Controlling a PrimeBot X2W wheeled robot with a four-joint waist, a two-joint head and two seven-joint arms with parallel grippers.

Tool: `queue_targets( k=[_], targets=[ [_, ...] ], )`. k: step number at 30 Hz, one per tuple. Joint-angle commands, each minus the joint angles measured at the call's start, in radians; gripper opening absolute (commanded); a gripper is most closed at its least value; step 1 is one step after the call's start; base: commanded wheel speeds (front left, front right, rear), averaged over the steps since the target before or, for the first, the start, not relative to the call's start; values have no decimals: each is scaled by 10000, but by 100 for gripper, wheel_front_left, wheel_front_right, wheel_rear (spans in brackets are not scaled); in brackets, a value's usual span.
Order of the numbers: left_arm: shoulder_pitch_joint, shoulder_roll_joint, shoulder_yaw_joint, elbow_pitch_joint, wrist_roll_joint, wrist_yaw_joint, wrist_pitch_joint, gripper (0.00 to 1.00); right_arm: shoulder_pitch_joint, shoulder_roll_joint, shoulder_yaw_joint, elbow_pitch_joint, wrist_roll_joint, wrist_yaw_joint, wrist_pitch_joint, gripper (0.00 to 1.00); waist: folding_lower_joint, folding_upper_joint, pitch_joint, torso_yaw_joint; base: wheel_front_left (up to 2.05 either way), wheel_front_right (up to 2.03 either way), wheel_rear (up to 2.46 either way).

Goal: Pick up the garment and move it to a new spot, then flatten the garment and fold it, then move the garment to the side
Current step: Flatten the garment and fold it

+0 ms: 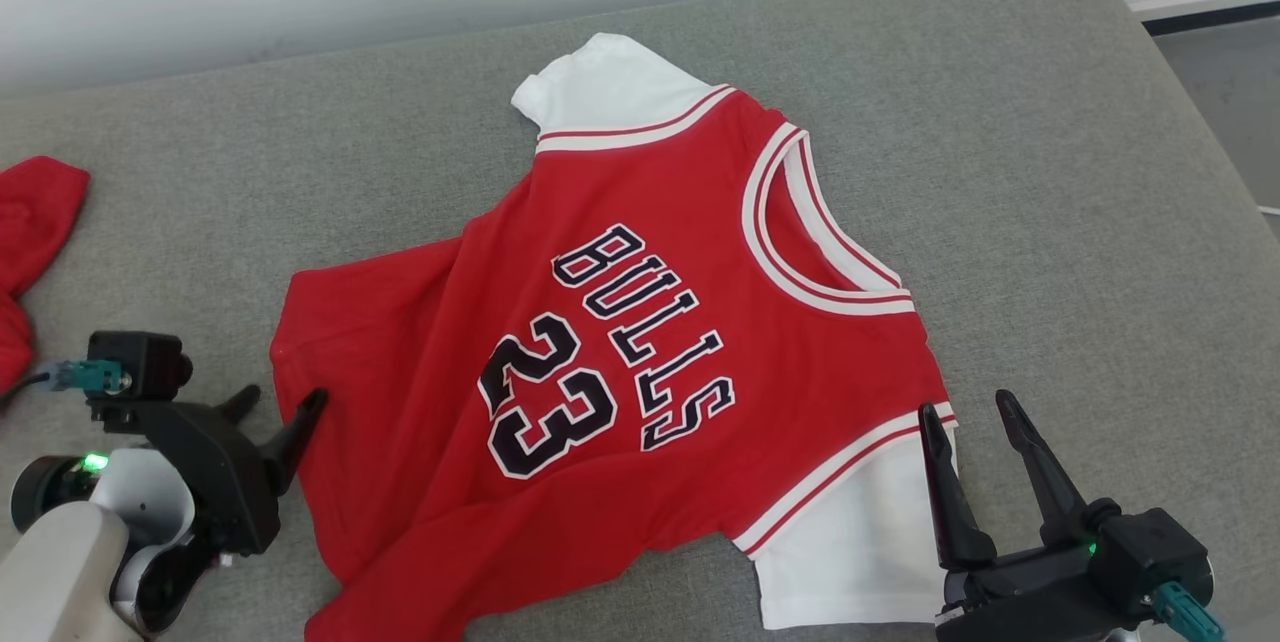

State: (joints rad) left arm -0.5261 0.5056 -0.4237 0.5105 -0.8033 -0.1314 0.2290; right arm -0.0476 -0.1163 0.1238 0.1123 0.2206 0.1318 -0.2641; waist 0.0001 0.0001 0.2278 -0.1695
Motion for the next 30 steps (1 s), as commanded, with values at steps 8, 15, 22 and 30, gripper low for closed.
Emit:
queue_targets(
  k=[8,15,22,30],
  targets=[
    [-281,5,-659,873,-347,22,58,34,-116,-50,3,1,9,-23,-2,100,-1,-1,111,-239,0,0,0],
    [-1646,344,-721,675,-539,22,-1026,0,-29,-57,-183,-117,-1,-23,-4,100,-1,-1,180,-207,0,0,0],
    [-3365,738,-636,979,387,72,-2370,0,-212,-114,-204,-137,-50,-23,-2,100,-1,-1,185,-273,0,0,0],
    [-3929,323,-954,2188,1122,225,-3541,84,-138,6,-232,-99,-100,-23,-2,100,-1,-1,228,-347,0,0,0]
  ],
)
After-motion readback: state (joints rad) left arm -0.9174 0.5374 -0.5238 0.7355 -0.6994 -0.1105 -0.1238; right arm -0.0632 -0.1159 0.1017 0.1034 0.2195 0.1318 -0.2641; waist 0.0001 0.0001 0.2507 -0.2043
